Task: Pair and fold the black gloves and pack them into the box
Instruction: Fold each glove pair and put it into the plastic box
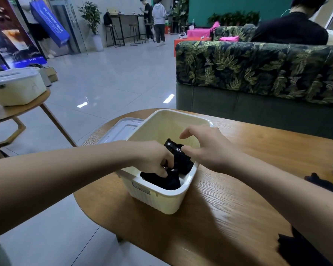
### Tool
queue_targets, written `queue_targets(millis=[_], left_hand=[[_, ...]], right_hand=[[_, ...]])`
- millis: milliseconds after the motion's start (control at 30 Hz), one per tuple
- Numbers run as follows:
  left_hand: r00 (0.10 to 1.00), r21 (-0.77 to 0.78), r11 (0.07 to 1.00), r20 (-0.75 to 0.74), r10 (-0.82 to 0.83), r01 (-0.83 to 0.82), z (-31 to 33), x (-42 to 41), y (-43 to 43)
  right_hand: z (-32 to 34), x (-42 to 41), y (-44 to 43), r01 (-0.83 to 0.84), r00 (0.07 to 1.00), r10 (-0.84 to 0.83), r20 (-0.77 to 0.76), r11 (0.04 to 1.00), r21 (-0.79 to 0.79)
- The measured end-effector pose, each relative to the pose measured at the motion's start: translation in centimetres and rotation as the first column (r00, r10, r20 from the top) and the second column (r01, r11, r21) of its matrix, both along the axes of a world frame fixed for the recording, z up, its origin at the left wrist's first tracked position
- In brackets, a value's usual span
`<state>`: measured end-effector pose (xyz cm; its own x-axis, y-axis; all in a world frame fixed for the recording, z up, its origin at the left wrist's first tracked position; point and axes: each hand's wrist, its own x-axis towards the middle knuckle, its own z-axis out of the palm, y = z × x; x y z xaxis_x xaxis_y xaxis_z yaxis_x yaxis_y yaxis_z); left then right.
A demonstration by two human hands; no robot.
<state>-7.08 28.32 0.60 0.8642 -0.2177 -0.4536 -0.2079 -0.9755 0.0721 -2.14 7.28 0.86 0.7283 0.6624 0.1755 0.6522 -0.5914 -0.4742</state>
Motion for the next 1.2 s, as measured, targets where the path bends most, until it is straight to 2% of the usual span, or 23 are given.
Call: queue_targets(millis=[100,233,433,600,667,800,900,1067,1200], left_hand=[[1.000,0.028,1.000,-0.004,0.004,-0.003,0.3,-0.3,0.0],[0.996,-0.025,0.998,0.073,0.059,-0.058,2.0,-0.8,0.0],[0.924,-0.281,0.946,0.292,0.247,-0.164,5.8,-2.6,-0.9],[0.880,-0.565,0.819,0.332,0.341,-0.105,7.8,-4.7,-5.0],[0.881,-0.624,0.778,0.321,0.349,-0.081,8.0,-5.4,-7.1],[0.888,-0.639,0.769,0.345,0.304,-0.015,7.6,-6.8,-12.1],[0.919,-0.734,0.679,0.262,0.294,-0.009,6.0,-7.5,-16.0],[0.948,-0.769,0.638,0.177,0.266,-0.036,2.4,-7.5,-21.1],[0.963,-0.786,0.615,0.108,0.249,-0.071,-0.6,-7.9,-24.2]], right_hand=[[0.1,-0.1,-0.1,-0.003,1.000,0.003,0.007,1.000,0.005],[0.3,-0.3,-0.6,-0.014,1.000,0.014,0.007,0.998,0.059],[1.7,-1.4,-3.9,0.029,1.000,-0.029,-0.002,0.985,0.172],[2.4,-3.6,-9.3,0.089,0.995,-0.078,-0.059,0.976,0.199],[2.4,-4.6,-11.6,0.133,0.990,-0.123,-0.062,0.974,0.185],[1.9,-7.2,-16.2,0.217,0.973,-0.204,-0.106,0.968,0.128],[1.0,-9.1,-19.3,0.276,0.952,-0.263,-0.153,0.959,0.066],[-0.8,-11.7,-23.9,0.378,0.906,-0.375,-0.195,0.925,-0.026],[-2.1,-13.2,-26.9,0.464,0.859,-0.454,-0.238,0.886,-0.016]])
